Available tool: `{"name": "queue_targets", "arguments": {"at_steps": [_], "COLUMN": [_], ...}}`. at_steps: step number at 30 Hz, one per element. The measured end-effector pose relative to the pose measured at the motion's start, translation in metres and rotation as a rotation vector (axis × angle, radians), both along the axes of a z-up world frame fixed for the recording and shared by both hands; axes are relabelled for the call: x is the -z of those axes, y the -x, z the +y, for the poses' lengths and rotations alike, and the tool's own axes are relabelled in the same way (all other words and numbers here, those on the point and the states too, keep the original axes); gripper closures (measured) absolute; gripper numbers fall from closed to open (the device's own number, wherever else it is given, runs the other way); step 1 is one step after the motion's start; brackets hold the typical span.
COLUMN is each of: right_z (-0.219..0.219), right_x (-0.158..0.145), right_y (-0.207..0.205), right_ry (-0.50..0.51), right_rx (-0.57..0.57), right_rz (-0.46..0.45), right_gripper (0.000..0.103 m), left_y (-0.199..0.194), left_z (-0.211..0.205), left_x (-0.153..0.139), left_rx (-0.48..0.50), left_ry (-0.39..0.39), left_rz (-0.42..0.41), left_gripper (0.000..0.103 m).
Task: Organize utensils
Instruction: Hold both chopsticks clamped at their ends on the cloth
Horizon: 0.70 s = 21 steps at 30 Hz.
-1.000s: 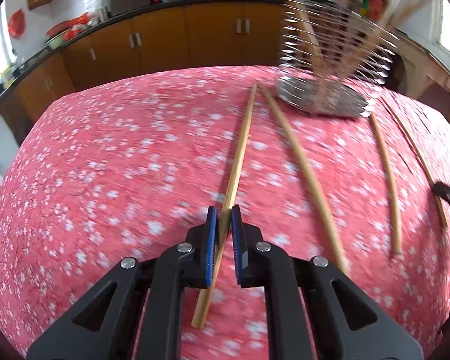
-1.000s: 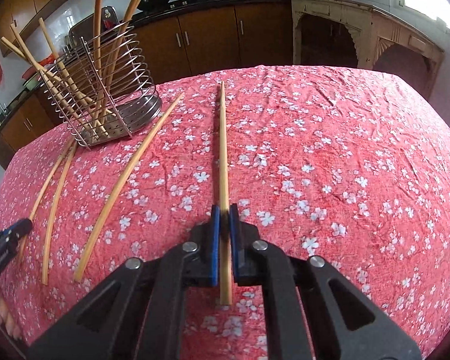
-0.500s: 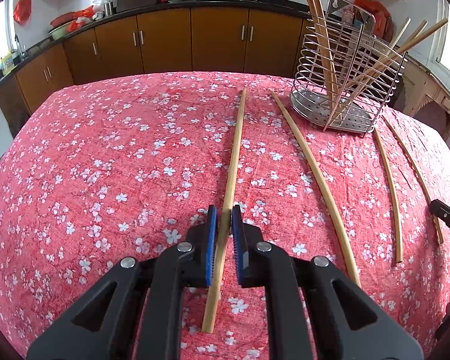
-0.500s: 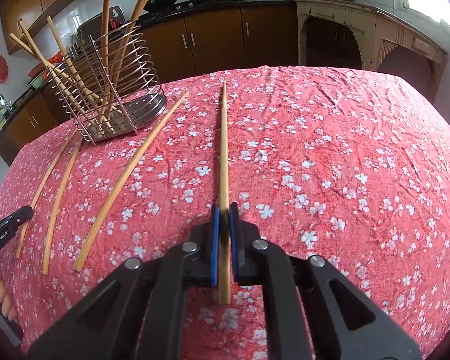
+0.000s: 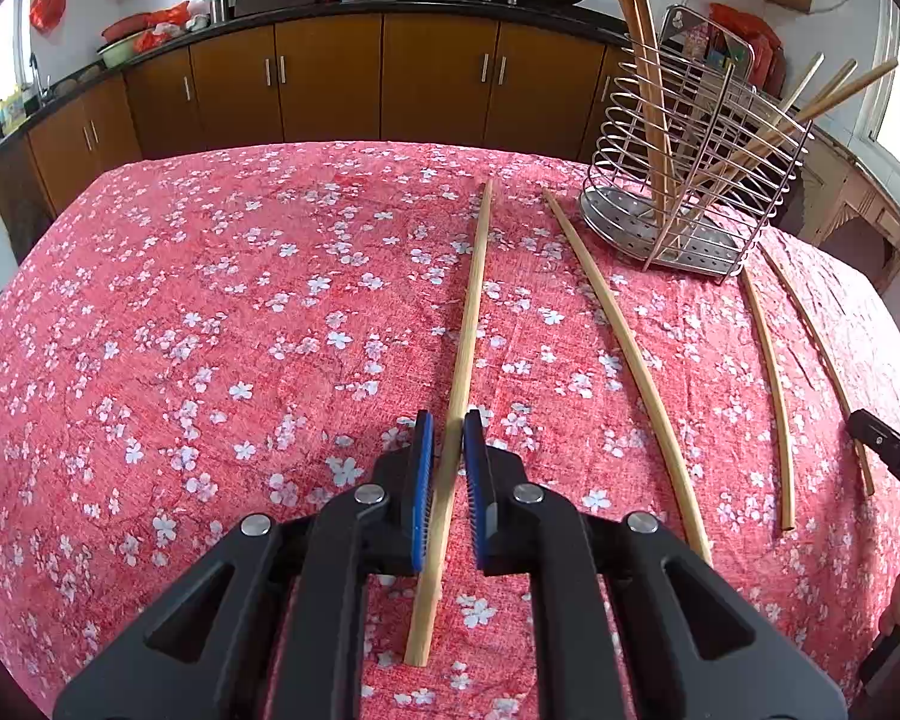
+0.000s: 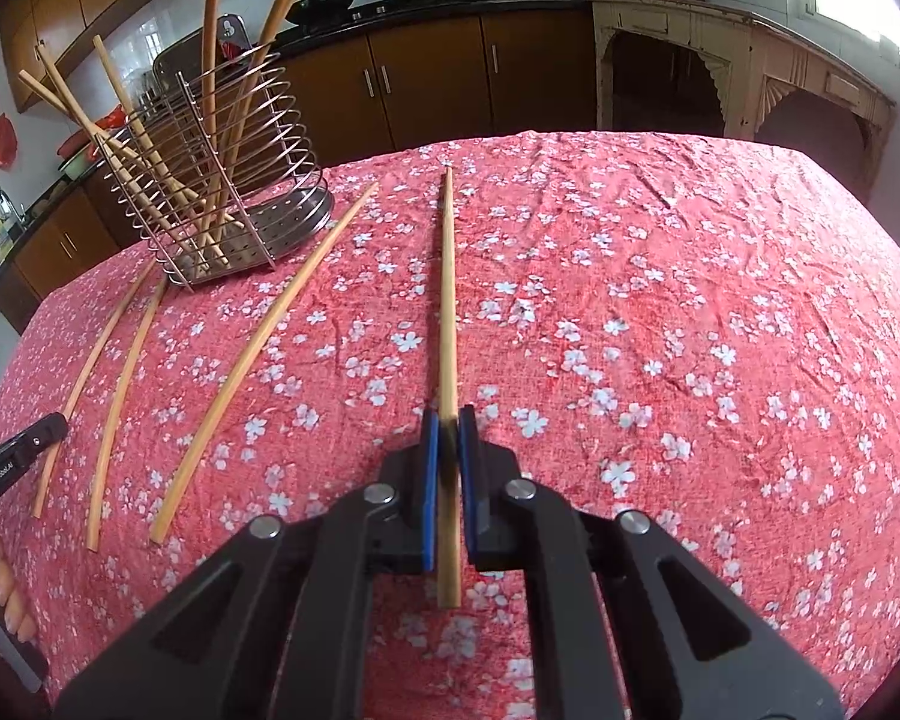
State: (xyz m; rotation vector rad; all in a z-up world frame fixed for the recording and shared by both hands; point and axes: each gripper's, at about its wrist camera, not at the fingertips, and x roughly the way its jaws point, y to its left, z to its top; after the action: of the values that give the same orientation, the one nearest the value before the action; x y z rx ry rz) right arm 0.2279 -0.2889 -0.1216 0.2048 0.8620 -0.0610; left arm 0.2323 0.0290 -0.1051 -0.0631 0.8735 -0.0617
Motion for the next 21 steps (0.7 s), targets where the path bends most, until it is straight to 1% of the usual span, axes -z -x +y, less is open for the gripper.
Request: {"name": "queue_targets", "arguments": {"at_steps": [12, 17, 21], "right_z": [-0.004, 0.0, 0.007], "right_x": [0.0, -0.002, -0.003], "right_y": [0.002, 0.001, 0.008], "right_ry": [-0.038, -0.01, 0.024], "right_rx": [0.005, 0.003, -0.004], "right_rz": [-0.006, -0.001, 0.005], "right_gripper": [0.095, 0.095, 0.095], "left_y": [0.002, 0.002, 0.008], "left_z": [0.005, 0.003, -0.003], "left_x": [-0.003, -0.003, -0.002], "left_rx": [0.0, 0.001, 0.001], "left_ry": [0.032, 0.0, -0.032], "left_rz": [0.0, 0.001, 0.002], "left_gripper": [0.092, 0.092, 0.092]}}
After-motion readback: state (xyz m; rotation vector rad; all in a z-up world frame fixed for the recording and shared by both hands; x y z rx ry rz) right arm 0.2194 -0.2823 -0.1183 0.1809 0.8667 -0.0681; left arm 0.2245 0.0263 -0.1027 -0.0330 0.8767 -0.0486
